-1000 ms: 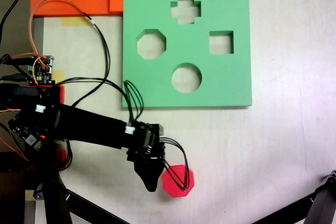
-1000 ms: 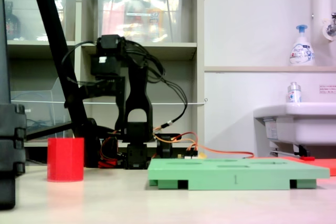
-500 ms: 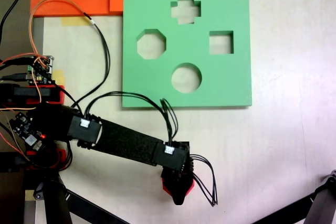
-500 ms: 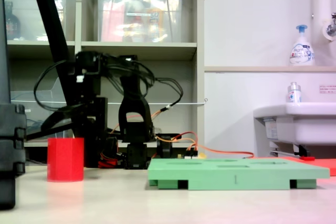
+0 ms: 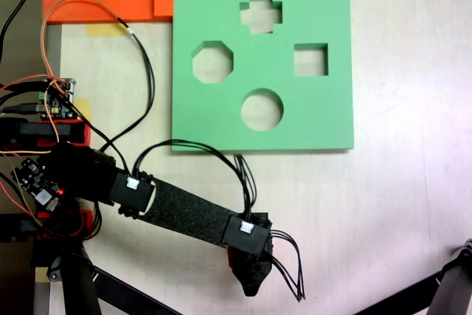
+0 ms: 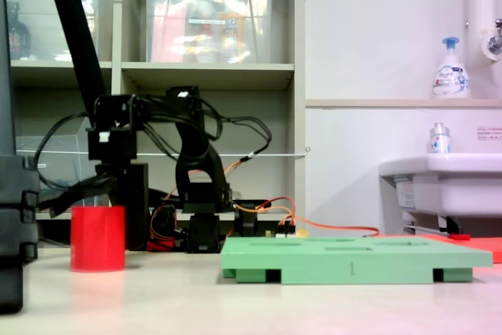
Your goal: Put the octagonal pillar block into the corresponding hole
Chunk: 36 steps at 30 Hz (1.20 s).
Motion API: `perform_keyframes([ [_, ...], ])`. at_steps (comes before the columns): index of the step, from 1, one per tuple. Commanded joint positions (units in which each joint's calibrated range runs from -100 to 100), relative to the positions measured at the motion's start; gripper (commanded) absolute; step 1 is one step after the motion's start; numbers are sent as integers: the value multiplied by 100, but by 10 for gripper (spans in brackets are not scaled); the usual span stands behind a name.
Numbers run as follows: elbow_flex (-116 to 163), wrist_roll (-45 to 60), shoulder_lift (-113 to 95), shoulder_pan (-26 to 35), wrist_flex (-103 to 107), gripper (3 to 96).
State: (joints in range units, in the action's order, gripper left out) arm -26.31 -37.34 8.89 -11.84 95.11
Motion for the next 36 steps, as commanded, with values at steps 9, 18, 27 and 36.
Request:
perform_keyframes([
  [9, -270, 24, -93, 0, 191, 503],
  [18, -270, -161, -358, 0, 489, 466],
  [27, -270, -205, -596, 78, 489, 454],
  [36, -280, -884, -1601, 410, 489, 454],
])
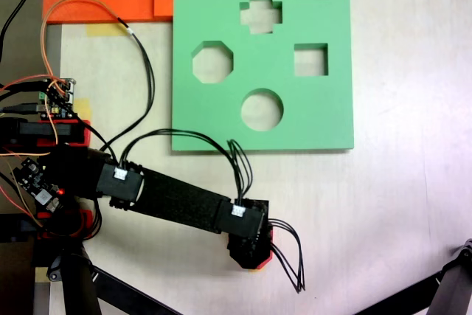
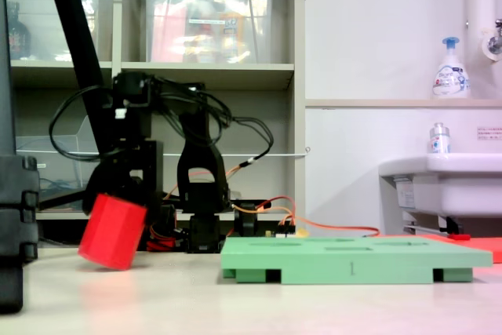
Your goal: Put the octagonal pillar block into the corresponding hole
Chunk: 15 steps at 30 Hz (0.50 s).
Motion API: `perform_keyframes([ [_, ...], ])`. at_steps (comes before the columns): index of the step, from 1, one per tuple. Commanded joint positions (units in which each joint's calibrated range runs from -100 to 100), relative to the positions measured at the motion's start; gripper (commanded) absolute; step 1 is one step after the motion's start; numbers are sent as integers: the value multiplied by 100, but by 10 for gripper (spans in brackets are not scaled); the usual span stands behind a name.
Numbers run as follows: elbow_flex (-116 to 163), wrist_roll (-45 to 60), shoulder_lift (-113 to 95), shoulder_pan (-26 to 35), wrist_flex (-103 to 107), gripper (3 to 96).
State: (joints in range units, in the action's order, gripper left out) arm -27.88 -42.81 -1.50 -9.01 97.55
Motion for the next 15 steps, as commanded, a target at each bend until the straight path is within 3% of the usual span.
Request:
perform_keyframes([
  [1, -113, -396, -618, 195, 245, 454],
  [8, 96, -752, -2238, 752, 245, 454],
  [15, 26, -1621, -3243, 1773, 245, 454],
])
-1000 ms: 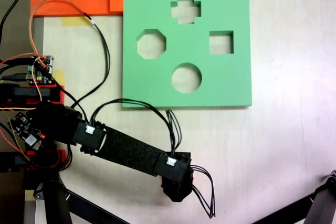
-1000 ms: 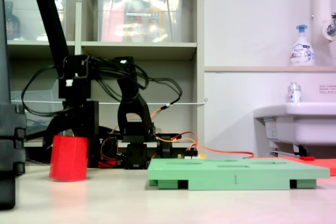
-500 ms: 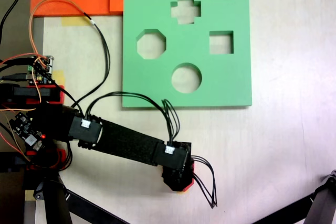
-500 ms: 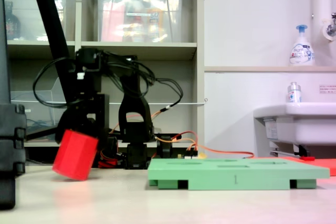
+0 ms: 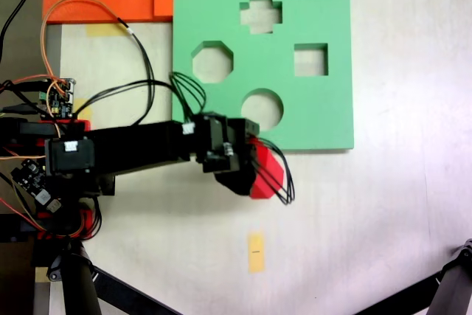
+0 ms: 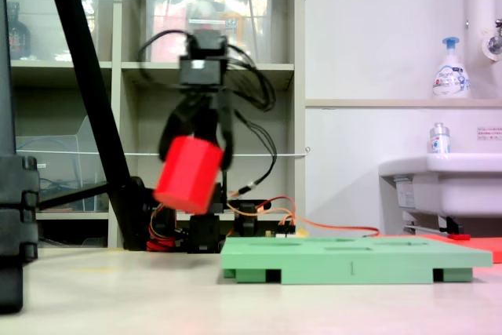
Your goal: Put the octagonal pillar block into the corresponding hole
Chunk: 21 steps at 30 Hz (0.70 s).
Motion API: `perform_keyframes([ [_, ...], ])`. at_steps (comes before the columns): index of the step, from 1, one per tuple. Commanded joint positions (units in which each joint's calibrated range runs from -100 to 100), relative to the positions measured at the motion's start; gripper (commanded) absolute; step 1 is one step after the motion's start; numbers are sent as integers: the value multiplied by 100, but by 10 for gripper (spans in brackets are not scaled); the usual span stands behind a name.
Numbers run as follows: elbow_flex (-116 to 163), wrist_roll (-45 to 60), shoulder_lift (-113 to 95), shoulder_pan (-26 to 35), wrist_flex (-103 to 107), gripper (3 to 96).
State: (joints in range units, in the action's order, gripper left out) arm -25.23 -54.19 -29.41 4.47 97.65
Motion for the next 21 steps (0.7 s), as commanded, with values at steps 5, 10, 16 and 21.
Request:
perform_keyframes([
  [5, -278, -1519, -341, 1328, 235, 456],
  [10, -358, -2173, -117, 1978, 235, 456],
  [16, -358, -2413, 218, 2203, 235, 456],
  [21, -358, -2403, 595, 2217, 235, 456],
])
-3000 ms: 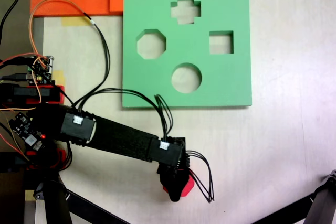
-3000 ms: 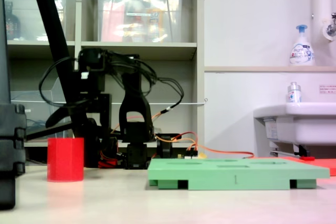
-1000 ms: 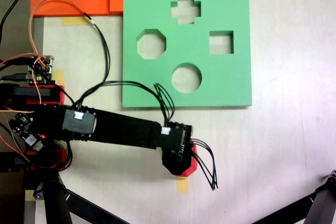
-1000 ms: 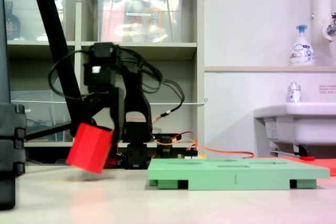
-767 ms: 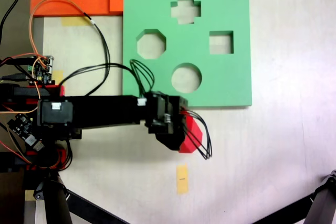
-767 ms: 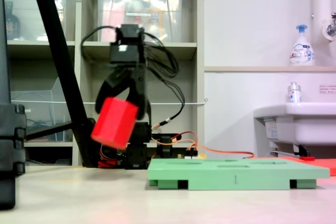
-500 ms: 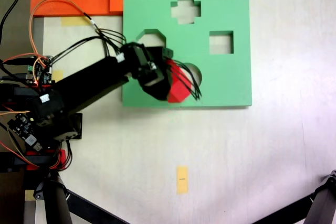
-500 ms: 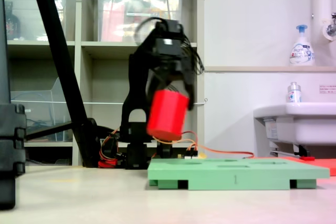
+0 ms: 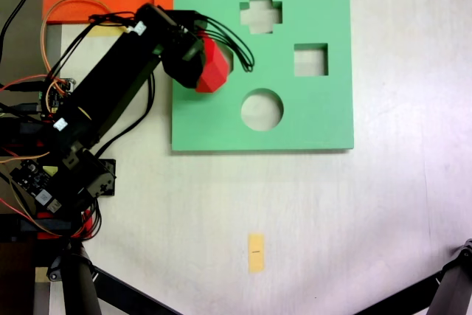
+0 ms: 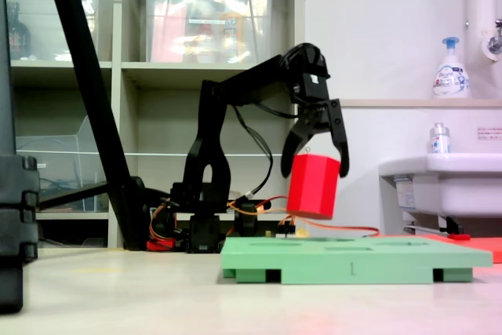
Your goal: Put the octagonal pillar block into the corresponding hole
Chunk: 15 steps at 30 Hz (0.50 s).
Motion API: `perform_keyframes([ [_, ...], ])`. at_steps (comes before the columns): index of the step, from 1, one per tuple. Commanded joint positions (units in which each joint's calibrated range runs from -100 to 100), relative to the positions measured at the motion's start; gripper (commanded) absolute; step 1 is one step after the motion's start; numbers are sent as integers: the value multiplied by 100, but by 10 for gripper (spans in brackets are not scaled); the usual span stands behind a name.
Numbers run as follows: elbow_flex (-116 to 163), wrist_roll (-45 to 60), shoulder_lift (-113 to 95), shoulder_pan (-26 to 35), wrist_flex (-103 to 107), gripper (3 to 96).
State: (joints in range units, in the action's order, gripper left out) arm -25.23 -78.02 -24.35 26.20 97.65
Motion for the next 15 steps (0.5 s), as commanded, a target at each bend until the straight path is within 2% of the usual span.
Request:
perform_keyframes([
  [1, -358, -20, 172, 54, 235, 456],
  [15, -358, -10, 885, 215, -439, 456],
])
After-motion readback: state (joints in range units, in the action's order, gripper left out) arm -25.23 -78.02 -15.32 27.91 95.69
